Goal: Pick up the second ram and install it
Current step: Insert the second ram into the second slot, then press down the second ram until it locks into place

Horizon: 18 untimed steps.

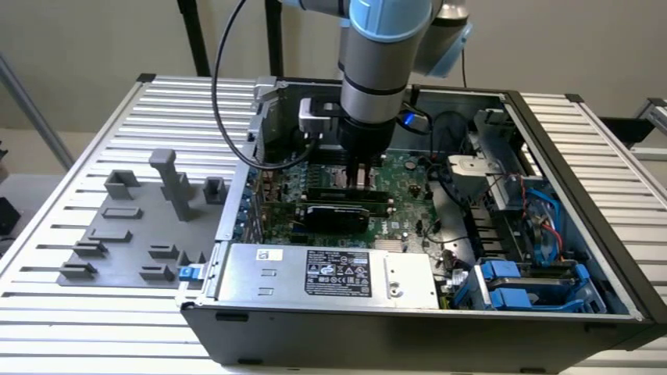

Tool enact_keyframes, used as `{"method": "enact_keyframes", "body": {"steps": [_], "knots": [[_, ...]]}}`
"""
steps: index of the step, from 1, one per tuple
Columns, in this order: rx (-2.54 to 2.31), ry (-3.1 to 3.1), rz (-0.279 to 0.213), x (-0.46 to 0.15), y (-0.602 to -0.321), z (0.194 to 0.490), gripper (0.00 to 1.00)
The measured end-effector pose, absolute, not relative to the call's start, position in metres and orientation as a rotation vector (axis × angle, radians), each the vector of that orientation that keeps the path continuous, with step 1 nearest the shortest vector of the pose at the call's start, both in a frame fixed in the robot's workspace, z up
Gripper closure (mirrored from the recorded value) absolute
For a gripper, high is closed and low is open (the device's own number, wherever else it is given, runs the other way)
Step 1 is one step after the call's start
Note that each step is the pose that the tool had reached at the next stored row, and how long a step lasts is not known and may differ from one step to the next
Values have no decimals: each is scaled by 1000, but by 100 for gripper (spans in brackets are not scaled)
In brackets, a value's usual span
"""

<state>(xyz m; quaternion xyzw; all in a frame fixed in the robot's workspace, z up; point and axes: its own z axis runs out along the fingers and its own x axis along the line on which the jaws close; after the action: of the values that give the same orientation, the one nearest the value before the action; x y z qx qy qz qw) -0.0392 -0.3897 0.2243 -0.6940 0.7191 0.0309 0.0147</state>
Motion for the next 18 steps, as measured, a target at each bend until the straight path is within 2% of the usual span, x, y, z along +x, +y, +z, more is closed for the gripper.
{"method": "enact_keyframes", "body": {"steps": [7,8,14,18], "knots": [[-2160,2238,96,-39,-390,224,100],[-2160,2238,96,-39,-390,224,0],[-2160,2238,96,-39,-390,226,0],[-2160,2238,96,-39,-390,240,0]]}}
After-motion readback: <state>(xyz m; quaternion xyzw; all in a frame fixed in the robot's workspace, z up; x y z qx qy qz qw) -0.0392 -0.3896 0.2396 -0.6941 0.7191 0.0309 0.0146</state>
